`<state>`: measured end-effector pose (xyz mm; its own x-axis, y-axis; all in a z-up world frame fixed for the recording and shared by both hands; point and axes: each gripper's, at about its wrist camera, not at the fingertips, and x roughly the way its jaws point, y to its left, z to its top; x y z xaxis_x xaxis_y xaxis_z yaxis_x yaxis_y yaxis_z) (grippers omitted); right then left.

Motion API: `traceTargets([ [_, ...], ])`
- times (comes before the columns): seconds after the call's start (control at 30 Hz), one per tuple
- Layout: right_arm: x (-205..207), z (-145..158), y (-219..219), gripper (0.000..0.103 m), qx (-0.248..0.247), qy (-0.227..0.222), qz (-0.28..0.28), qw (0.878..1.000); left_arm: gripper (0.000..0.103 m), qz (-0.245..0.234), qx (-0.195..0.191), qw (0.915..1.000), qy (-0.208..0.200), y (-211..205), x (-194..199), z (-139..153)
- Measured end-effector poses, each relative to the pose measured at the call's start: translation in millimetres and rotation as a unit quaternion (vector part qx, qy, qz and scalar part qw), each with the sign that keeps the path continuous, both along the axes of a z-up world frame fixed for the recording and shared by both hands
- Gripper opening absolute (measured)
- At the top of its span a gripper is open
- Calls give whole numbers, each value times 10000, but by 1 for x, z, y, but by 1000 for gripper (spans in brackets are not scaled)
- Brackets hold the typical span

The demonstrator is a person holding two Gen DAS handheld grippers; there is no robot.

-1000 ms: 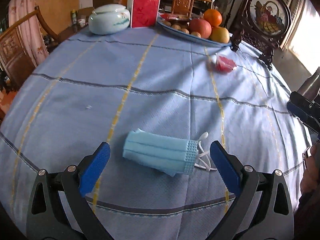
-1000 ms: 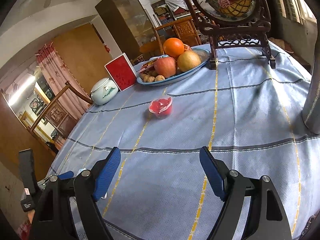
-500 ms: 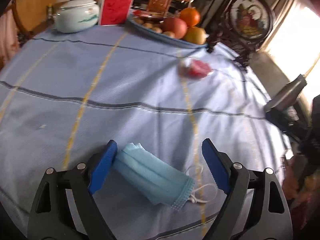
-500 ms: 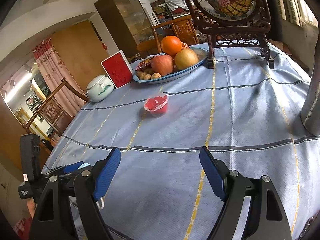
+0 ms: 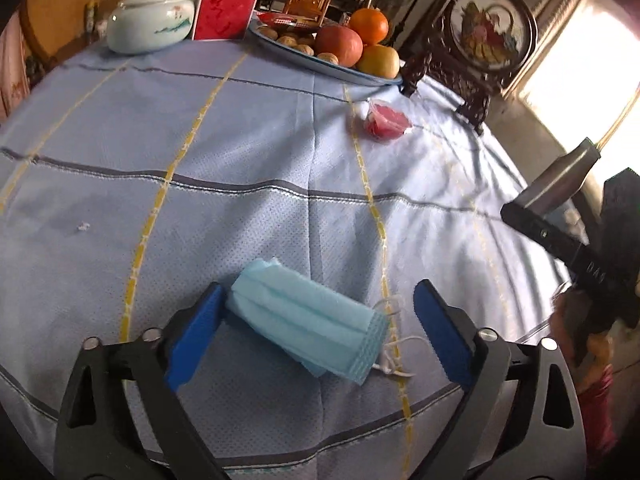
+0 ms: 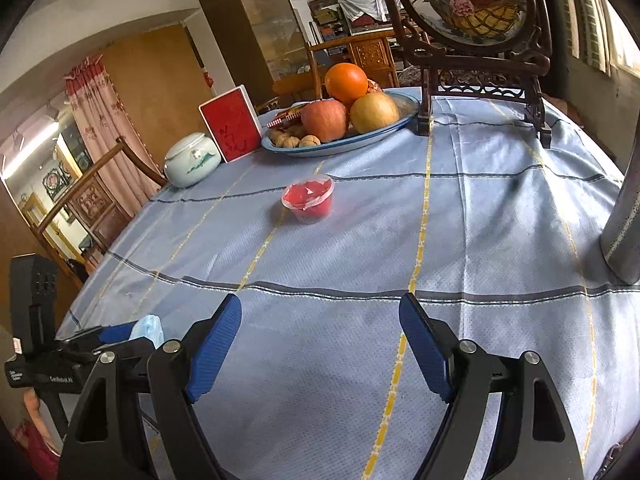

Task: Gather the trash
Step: 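Grasp the blue face mask with the left tool and lift it, then grasp the clear cup of red contents with the right tool while the left tool holds the mask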

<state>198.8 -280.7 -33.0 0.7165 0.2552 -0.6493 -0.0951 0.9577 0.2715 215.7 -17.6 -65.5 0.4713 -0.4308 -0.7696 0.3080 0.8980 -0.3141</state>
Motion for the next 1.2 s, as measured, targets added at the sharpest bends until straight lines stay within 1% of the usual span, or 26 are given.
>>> traceTargets([
  [0.03, 0, 0, 0, 80, -14, 1, -2, 10000, 73, 4, 116, 9999, -64, -1, -1, 0],
  [0.07, 1, -1, 0, 80, -27, 0, -10, 10000, 67, -40, 187, 9998, -97, -4, -2, 0],
  [0.1, 1, -1, 0, 80, -36, -6, -24, 10000, 65, -70, 186, 9997, -114, -4, -2, -1],
  [0.13, 0, -1, 0, 78, -49, -16, -37, 10000, 57, -117, 158, 9997, -114, -4, -2, -1],
  [0.17, 0, -1, 0, 76, -58, -22, -38, 10000, 51, -178, 136, 9997, -106, -6, -3, -1],
  [0.23, 0, -1, -1, 68, -45, -18, -26, 10000, 47, -186, 171, 9995, -170, -7, -4, 0],
  [0.27, 1, -2, -1, 67, -32, -10, -17, 10000, 46, -151, 155, 9994, -256, -5, -4, 3],
  [0.33, 1, -3, 0, 59, -19, 22, 28, 10000, 46, -48, 90, 9991, -406, 0, -5, 9],
  [0.43, 2, -5, 2, 58, -20, 52, 104, 9999, 46, 261, -40, 9980, -571, 14, -4, 18],
  [0.47, 3, -6, 4, 58, -28, 52, 141, 9999, 46, 429, -47, 9973, -597, 21, -2, 19],
  [0.6, 22, -7, 17, 58, -144, 232, 265, 9993, 46, 846, -42, 9951, -512, 39, 6, 18],
  [0.63, 33, -4, 24, 59, -284, 299, 307, 9987, 46, 884, -73, 9950, -452, 41, 8, 16],
  [0.67, 45, -1, 31, 62, -421, 323, 301, 9981, 46, 931, -120, 9949, -368, 44, 10, 13],
  [0.7, 54, 3, 36, 68, -480, 310, 279, 9980, 46, 952, -137, 9949, -318, 45, 11, 12],
  [0.73, 66, 7, 40, 76, -479, 277, 235, 9982, 46, 972, -143, 9948, -266, 46, 12, 10],
  [0.8, 88, 11, 46, 84, -356, 177, 85, 9992, 46, 998, -130, 9948, -171, 46, 15, 7],
  [0.9, 112, 7, 52, 85, -235, 215, -31, 9995, 46, 992, -71, 9950, -79, 42, 20, 4],
  [1.0, 132, -7, 58, 85, -332, 271, -178, 9989, 46, 968, -30, 9953, -68, 40, 20, 3],
  [1.07, 137, -14, 57, 85, -315, 289, -219, 9988, 46, 933, -19, 9956, -40, 39, 20, 1],
  [1.17, 144, -27, 50, 85, -309, 440, -261, 9982, 46, 833, -60, 9965, 43, 35, 22, -1],
  [1.2, 146, -27, 46, 85, -191, 475, -259, 9984, 46, 805, -61, 9967, 56, 33, 22, -1],
])
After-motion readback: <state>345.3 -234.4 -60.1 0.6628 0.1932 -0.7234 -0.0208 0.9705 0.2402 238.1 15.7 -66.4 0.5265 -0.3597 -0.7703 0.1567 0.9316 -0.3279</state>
